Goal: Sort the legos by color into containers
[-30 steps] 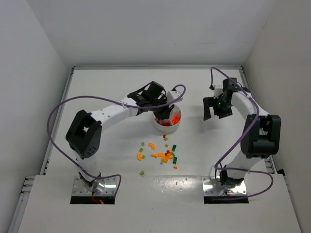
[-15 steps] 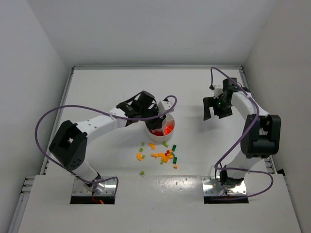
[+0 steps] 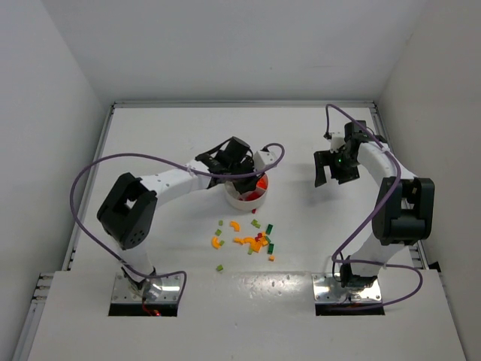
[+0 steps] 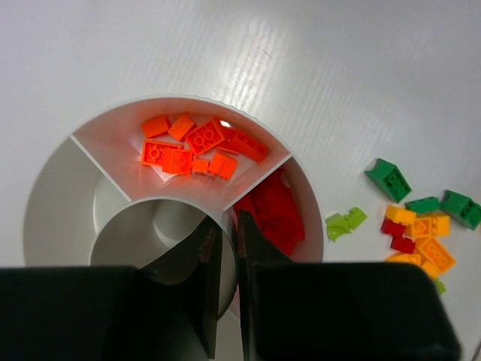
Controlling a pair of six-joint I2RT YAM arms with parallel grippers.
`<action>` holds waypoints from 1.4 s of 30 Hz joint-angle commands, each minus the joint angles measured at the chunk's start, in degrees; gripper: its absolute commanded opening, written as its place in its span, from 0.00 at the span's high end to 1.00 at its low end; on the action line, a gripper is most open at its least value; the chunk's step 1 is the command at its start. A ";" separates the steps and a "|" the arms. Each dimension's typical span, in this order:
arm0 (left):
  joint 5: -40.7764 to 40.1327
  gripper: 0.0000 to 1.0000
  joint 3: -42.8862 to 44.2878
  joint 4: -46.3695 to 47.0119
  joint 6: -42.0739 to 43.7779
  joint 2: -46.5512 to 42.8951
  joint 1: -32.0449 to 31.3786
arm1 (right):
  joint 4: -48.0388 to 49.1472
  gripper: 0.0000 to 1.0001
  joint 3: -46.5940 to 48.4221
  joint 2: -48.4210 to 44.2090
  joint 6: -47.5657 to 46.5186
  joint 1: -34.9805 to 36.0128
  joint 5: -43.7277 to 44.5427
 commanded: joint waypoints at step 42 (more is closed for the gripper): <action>1.20 0.56 -3.03 -10.38 1.22 -13.67 1.99 | 0.18 0.09 2.49 -0.47 0.54 0.28 -0.65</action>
